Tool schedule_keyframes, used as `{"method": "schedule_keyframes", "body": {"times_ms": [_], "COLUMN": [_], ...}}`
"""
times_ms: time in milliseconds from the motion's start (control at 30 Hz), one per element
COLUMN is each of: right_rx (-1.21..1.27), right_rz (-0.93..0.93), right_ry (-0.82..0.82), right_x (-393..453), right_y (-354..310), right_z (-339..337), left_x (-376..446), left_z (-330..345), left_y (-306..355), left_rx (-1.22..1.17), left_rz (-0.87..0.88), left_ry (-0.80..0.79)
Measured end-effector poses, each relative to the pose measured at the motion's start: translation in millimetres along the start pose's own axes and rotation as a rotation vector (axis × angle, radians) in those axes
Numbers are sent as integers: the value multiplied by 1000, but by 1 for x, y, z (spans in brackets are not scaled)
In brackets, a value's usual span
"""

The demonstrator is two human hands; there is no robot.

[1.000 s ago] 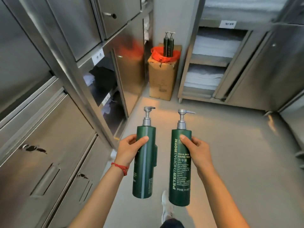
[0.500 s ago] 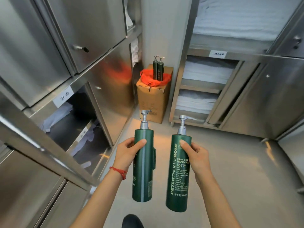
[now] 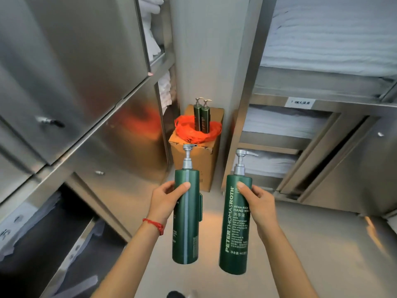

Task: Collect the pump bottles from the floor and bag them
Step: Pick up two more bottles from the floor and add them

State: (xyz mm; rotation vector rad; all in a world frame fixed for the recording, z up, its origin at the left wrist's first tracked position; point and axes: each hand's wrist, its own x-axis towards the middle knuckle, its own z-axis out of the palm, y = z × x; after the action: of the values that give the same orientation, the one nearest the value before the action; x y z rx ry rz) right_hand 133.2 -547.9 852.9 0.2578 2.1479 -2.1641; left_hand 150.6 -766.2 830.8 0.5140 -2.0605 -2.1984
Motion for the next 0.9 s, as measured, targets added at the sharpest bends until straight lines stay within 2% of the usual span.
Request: {"method": "schedule_keyframes", "body": {"times_ms": [400,667,900], "right_rx": [-8,-8,27], "right_rz": [-9,-42,-33], "right_ry": [-14,-105,-104], "right_x": [194,312,401], "right_y": [-26,-43,-50], "right_z": [34,48,78], "left_x": [188,285,372], "left_z": [42,74,83], "left_y": [28,49,62], "left_rx": [21,-11,-28], "left_rz": [-23,4,-4], "left_ry": [-1,91,135]}}
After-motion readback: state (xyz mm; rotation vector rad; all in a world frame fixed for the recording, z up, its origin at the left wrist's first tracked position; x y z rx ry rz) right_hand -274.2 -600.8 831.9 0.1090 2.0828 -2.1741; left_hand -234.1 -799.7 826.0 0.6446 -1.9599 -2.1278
